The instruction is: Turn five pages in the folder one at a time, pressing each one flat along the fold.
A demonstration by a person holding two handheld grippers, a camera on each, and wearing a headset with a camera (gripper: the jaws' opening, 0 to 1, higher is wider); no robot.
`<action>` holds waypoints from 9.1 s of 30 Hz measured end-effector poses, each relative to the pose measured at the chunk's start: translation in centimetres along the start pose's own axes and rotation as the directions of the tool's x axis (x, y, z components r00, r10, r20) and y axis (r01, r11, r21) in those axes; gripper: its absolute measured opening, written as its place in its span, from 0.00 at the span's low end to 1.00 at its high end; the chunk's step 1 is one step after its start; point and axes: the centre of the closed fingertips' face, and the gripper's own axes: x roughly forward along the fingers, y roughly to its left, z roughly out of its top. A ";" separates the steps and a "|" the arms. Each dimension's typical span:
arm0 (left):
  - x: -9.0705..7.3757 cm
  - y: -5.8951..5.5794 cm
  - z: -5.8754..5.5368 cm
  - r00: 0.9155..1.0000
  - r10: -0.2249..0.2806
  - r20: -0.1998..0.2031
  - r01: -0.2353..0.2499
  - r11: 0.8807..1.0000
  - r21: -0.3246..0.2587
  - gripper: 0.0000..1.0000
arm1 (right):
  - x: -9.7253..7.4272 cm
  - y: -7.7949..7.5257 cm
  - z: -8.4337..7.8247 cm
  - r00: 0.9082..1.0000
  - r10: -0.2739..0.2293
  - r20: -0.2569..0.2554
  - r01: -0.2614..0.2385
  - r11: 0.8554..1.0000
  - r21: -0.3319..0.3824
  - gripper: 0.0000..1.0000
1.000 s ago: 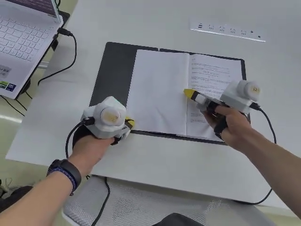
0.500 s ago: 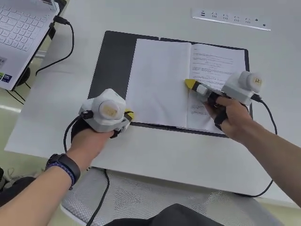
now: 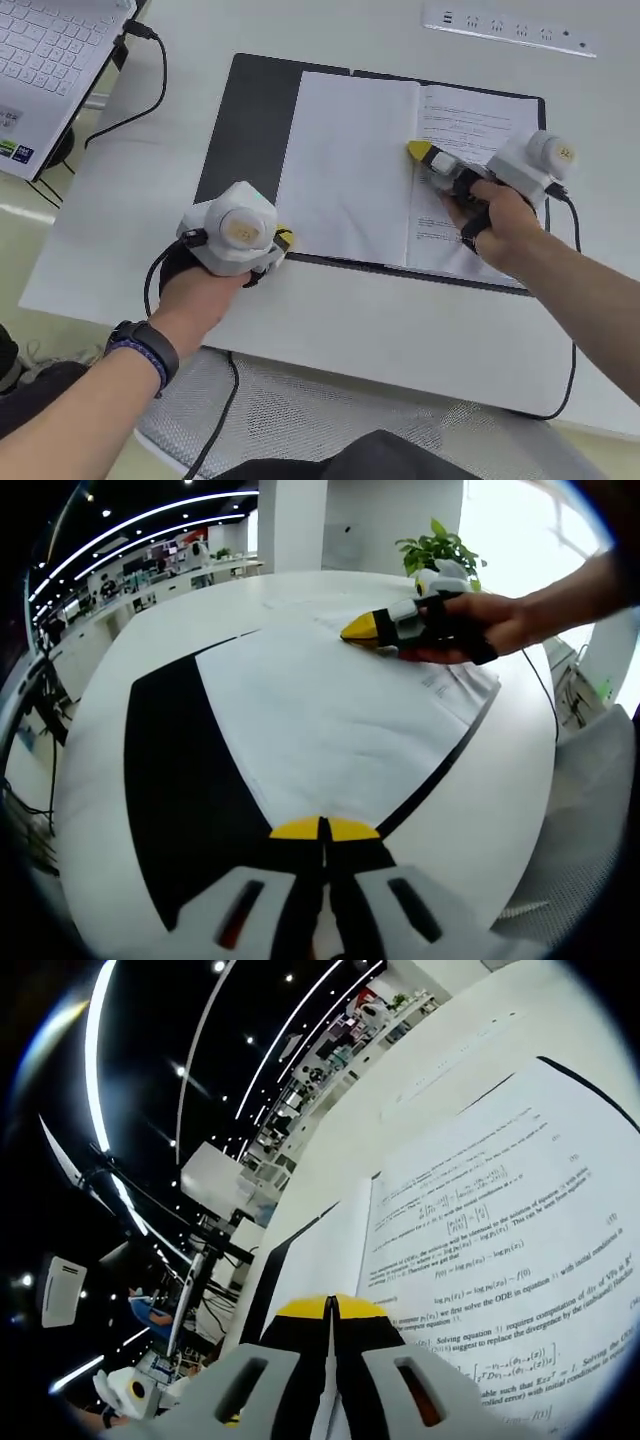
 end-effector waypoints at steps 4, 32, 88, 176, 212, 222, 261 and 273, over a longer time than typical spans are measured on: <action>0.0 0.0 0.0 1.000 -0.001 -0.003 0.001 1.000 0.018 0.00 | 0.5 -0.2 0.8 1.000 -0.010 0.027 0.009 1.000 0.022 0.00; 0.5 0.3 -0.4 1.000 -0.009 -0.004 0.009 1.000 -0.006 0.00 | 6.2 -3.7 7.2 0.990 -0.056 0.129 0.051 0.998 0.044 0.00; 0.2 0.1 -0.3 1.000 0.004 0.003 -0.004 0.999 -0.033 0.00 | -0.9 1.3 -1.7 0.997 0.063 -0.039 -0.070 0.975 -0.212 0.00; -0.5 -1.0 0.9 1.000 -0.014 -0.001 0.014 0.999 -0.050 0.05 | -11.6 2.6 -11.5 0.985 0.050 -0.164 -0.087 0.970 -0.225 0.02; -5.8 -2.9 7.0 0.995 -0.022 0.101 0.020 1.000 0.018 0.22 | -18.8 2.4 -3.8 1.000 -0.024 -0.009 0.017 0.890 -0.456 0.27; -8.0 -2.5 7.1 0.991 0.018 0.136 -0.014 0.999 -0.030 0.31 | -21.1 2.2 -3.3 0.999 -0.033 0.043 0.049 0.890 -0.454 0.34; -12.1 -1.9 6.6 0.976 0.094 0.197 -0.067 0.988 -0.140 0.60 | -25.6 2.7 -3.0 0.994 -0.082 0.066 0.104 0.848 -0.520 0.57; -11.3 -2.3 7.5 0.978 0.082 0.193 -0.056 0.989 -0.135 0.60 | -26.5 1.7 -3.3 0.991 -0.104 0.081 0.131 0.854 -0.503 0.58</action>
